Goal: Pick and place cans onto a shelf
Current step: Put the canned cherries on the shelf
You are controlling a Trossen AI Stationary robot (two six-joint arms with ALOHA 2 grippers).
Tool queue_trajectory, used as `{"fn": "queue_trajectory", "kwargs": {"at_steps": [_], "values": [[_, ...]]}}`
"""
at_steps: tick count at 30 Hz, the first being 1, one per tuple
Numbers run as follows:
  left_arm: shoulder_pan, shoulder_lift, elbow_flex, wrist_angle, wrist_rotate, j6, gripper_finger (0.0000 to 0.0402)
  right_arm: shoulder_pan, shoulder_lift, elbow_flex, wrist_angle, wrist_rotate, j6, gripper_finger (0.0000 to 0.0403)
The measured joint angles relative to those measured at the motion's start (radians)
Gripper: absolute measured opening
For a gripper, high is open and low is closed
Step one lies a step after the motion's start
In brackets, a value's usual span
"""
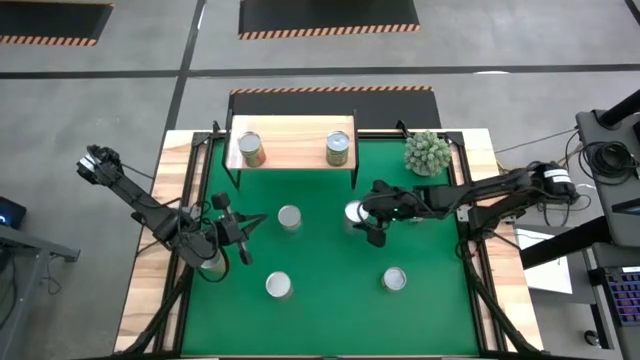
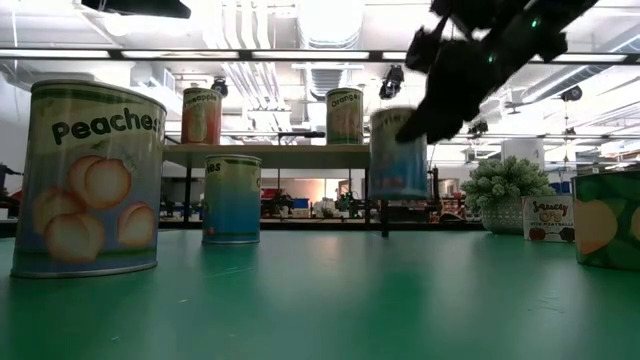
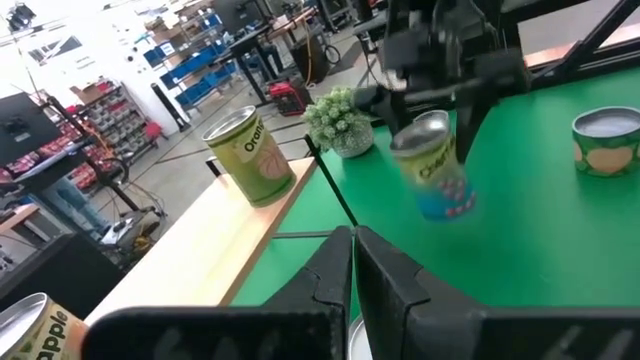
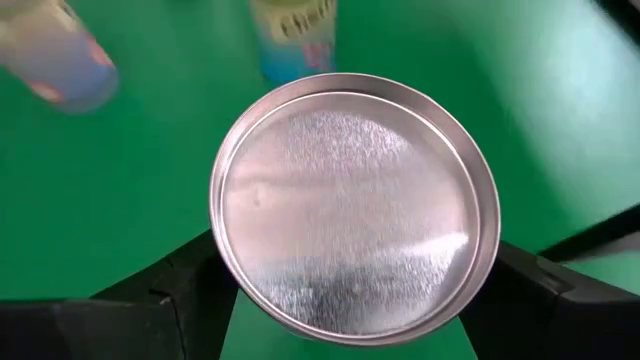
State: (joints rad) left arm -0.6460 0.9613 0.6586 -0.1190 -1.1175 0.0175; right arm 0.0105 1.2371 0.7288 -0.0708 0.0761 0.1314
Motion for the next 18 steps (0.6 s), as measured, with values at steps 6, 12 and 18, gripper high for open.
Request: {"fn": "queue_trajectory", "kwargs": {"at_steps": [6, 12, 18], "values": [[0.000, 0.000, 0.000, 0.008, 0.000, -0.001, 0.0000, 0.059, -0.051, -0.002, 0.066, 0.002, -0.005, 0.0291], [-0.001, -0.008, 0.000, 0.017, -0.028, 0.008, 0.0000, 0.110, -0.047, 0.043, 0.097, 0.002, -0.015, 0.0292], [-0.001, -0.077, 0.045, 0.058, -0.253, 0.070, 0.0000, 0.103, -0.043, 0.219, -0.064, 0.003, -0.054, 0.0292]]}}
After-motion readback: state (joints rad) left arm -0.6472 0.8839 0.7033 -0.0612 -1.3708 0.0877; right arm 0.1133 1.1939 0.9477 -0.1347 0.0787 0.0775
